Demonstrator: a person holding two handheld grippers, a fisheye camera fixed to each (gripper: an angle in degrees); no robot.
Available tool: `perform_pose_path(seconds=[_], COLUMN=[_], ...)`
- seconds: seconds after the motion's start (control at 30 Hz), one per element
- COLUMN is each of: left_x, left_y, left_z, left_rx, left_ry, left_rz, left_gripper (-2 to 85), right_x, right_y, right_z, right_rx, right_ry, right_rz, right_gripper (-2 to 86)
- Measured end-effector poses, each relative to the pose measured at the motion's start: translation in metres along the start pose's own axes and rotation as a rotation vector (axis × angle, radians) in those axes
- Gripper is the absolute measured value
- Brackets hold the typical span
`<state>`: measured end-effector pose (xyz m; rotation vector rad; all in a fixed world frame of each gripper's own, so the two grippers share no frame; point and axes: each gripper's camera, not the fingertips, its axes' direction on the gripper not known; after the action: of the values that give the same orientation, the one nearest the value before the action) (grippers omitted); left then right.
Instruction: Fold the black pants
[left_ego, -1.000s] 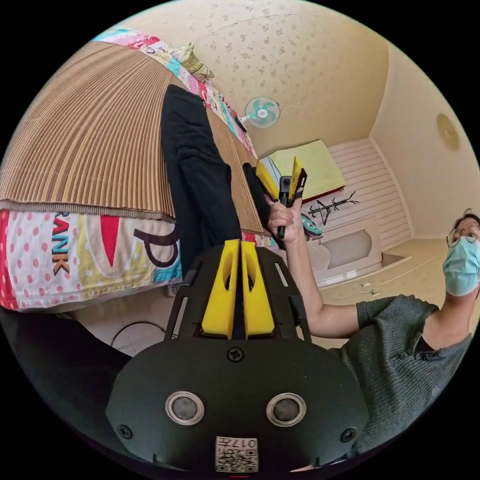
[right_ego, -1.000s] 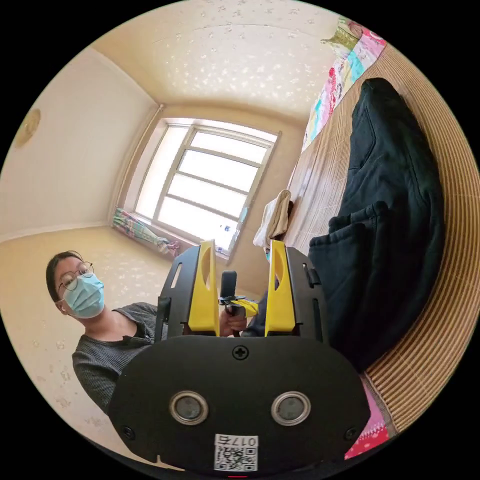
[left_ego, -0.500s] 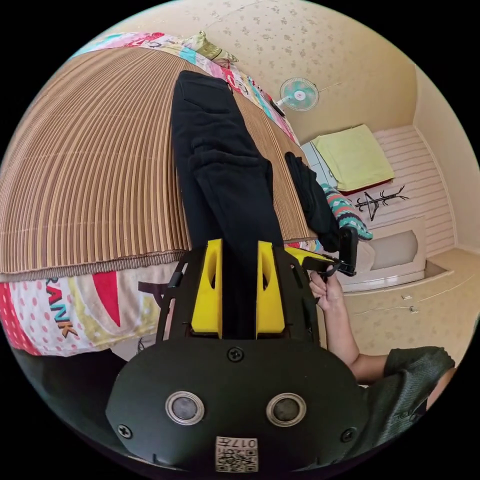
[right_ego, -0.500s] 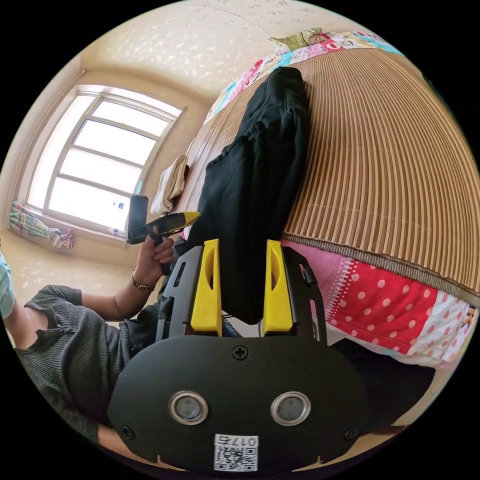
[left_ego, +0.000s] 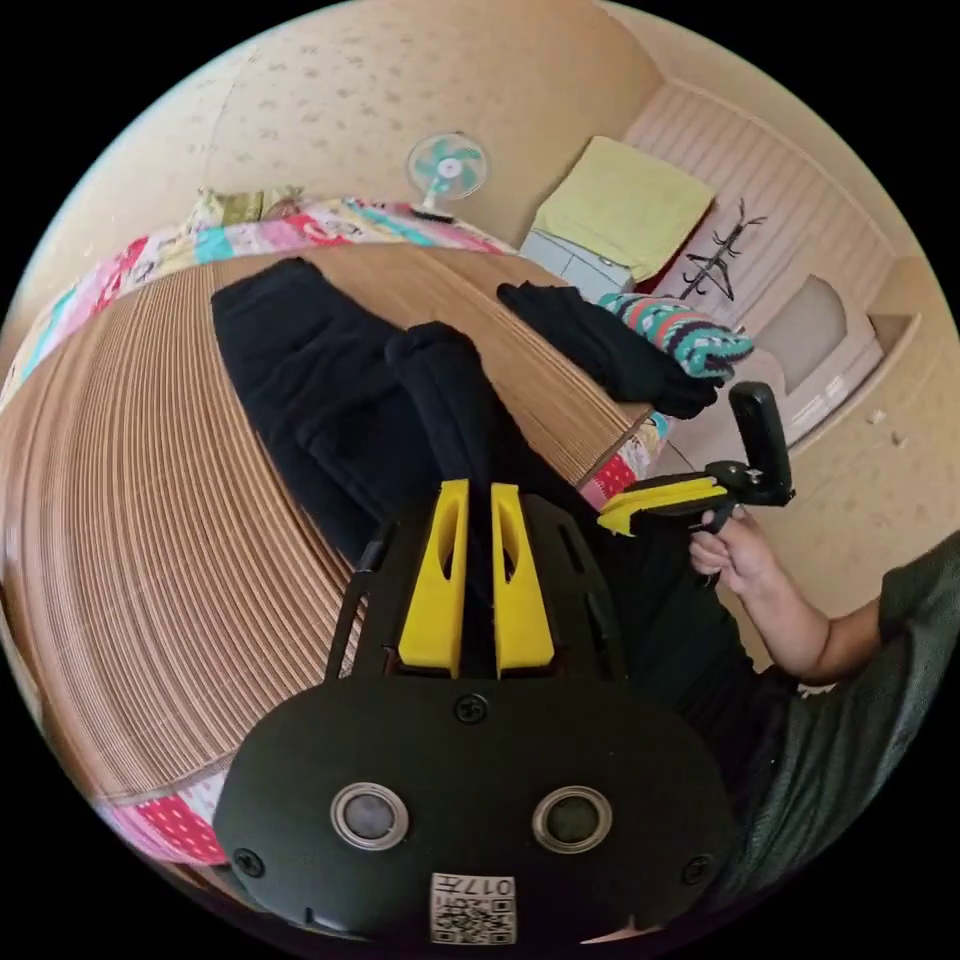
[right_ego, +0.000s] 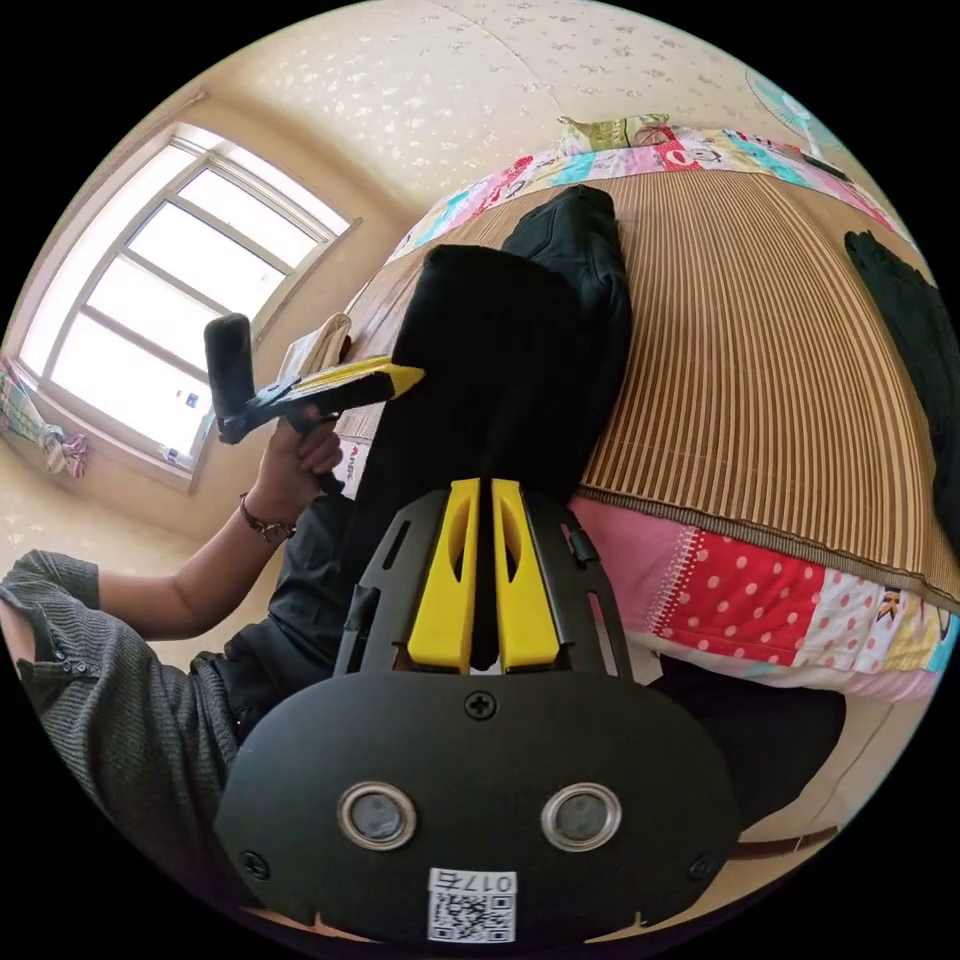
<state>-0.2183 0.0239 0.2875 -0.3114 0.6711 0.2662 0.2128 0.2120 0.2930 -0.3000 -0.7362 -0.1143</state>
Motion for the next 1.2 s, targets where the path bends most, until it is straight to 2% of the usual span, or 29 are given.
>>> perform_pose_path(seconds=[0.07, 0.13, 0.3, 0.43, 0.6, 0.73, 0.83, 0.9, 0.93, 0.97, 1.07, 1.2], left_x=[-0.051, -0.069, -0.059, -0.048, -0.025, 0.012, 0.025, 0.001, -0.024, -0.047, -0.082, -0.076], left_y=[0.015, 0.03, 0.061, 0.053, 0.032, 0.032, 0.038, 0.032, 0.029, 0.032, 0.052, 0.073], left_z=[0.002, -0.001, -0.023, -0.012, -0.007, -0.051, -0.058, -0.037, -0.019, -0.01, -0.015, -0.033], left_rx=[0.062, 0.102, 0.195, 0.101, 0.001, 0.147, 0.196, 0.091, -0.017, -0.033, 0.084, 0.194], left_ry=[0.332, 0.433, 0.409, 0.29, 0.154, 0.183, 0.1, 0.041, 0.046, 0.148, 0.383, 0.333], left_rz=[-0.201, -0.267, -0.205, -0.206, -0.175, 0.103, 0.247, 0.115, -0.03, -0.115, -0.228, -0.211], left_gripper=[5.5, 5.3, 7.8, 11.9, 10.4, 5.2, 5.3, 5.7, 6.4, 7.5, 7.7, 7.7], right_x=[0.006, 0.01, 0.033, 0.043, 0.04, 0.044, 0.058, 0.07, 0.078, 0.083, 0.106, 0.136], right_y=[-0.002, 0.002, 0.013, 0.008, -0.005, -0.002, 0.004, 0.009, 0.013, 0.015, 0.025, 0.031], right_z=[0.006, 0.004, 0.006, 0.023, 0.029, 0.015, 0.005, 0.003, 0.0, -0.001, -0.001, 0.043], right_rx=[-0.04, -0.044, -0.04, -0.072, -0.104, -0.061, -0.056, -0.078, -0.085, -0.089, -0.153, -0.342], right_ry=[-0.032, -0.043, -0.225, -0.233, -0.269, -0.347, -0.352, -0.319, -0.284, -0.265, -0.238, -0.391], right_rz=[0.02, 0.013, 0.021, 0.041, 0.024, -0.011, 0.001, 0.035, 0.068, 0.089, 0.158, 0.2], right_gripper=[4.2, 5.4, 9.1, 10.5, 10.8, 10.5, 10.8, 11.6, 12.4, 12.9, 17.1, 20.5])
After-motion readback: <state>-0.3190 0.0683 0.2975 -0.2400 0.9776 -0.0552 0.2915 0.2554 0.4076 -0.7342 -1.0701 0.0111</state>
